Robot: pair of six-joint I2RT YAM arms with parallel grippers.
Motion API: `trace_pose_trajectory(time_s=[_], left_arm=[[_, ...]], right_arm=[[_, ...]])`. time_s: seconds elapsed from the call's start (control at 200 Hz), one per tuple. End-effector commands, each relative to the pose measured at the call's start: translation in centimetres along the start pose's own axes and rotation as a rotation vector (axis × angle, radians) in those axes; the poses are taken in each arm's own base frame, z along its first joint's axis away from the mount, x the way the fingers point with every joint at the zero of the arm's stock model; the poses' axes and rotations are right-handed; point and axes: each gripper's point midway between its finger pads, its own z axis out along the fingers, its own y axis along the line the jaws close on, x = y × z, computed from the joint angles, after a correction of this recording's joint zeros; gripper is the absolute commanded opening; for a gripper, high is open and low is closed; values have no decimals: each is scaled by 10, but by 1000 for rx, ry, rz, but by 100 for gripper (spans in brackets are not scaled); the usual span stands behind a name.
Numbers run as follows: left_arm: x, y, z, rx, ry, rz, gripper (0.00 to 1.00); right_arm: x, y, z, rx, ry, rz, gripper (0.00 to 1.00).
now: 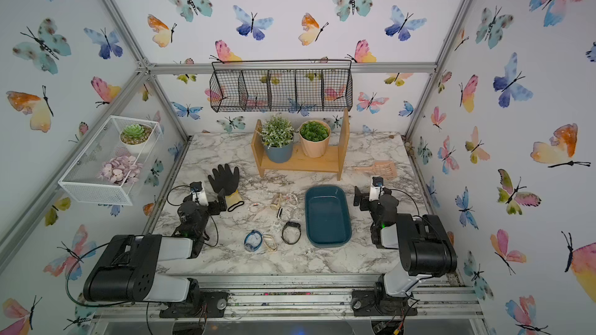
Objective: Put the watch into the storage box
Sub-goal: Pick up the watch at the center of the board.
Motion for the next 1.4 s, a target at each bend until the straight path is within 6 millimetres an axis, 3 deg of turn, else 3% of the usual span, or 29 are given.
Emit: trace_pose_trajectory(time_s=[0.0,0.636,0.731,0.896,1.006,1.131,1.397], left_arm=[[-3,-2,-3,17,-12,4,99],[-3,-1,-2,29,-9,-5,99],[-18,2,-1,8,-46,-13,99],[-21,-5,12,37,93,-2,99],[-27,-10,11,35,111,-5,99],[-39,-21,3,71,103,-48,99],[-45,-54,-11,126,160,-35,99]], right_arm=[[-3,-1,-3,12,-10,0,99],[-4,0,-5,10,-17,0,99],[-13,-1,-2,14,-18,0,99],[-28,0,4,2,33,-7,99],[-56,2,1,0,-4,23,99],[-86,24,8,-105,-1,18,99],[-94,111,7,-322,58,-66,98]])
